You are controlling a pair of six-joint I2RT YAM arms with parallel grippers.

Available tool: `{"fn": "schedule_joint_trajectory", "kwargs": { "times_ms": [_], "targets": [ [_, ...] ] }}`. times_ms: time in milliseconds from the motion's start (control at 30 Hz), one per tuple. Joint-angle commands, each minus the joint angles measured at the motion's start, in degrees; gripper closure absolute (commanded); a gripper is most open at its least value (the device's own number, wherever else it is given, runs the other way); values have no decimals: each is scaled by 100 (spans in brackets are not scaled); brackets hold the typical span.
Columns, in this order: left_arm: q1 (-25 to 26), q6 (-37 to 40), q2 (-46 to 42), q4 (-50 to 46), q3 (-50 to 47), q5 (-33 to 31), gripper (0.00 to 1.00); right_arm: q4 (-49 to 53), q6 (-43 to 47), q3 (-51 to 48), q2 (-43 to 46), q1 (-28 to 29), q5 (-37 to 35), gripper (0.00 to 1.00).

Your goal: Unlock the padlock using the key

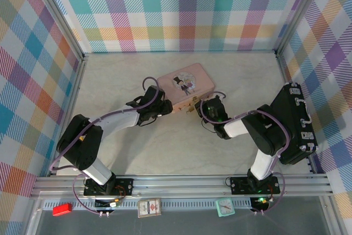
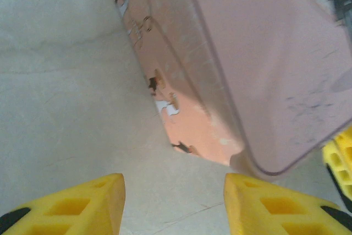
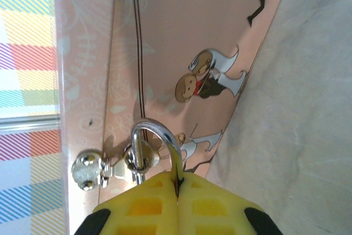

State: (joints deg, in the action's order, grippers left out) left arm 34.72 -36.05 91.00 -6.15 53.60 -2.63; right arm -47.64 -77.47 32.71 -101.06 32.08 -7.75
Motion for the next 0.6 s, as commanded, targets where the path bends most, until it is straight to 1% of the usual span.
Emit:
{"fn": "schedule_joint_trajectory", "kwargs": {
  "times_ms": [0, 233, 433, 567],
  "targets": [
    [69, -42, -133, 149, 121, -48, 50, -359, -190, -58, -32, -113, -81, 100],
    [63, -177, 110, 263, 126, 51, 50, -82, -118, -99, 173, -175, -117, 100],
    [70, -118, 274, 167, 289, 175, 50, -93, -251, -281, 284, -339, -130, 100],
    [69, -112, 334, 142, 330, 175, 50, 135, -173, -298, 454, -412, -130, 100]
  ]
}}
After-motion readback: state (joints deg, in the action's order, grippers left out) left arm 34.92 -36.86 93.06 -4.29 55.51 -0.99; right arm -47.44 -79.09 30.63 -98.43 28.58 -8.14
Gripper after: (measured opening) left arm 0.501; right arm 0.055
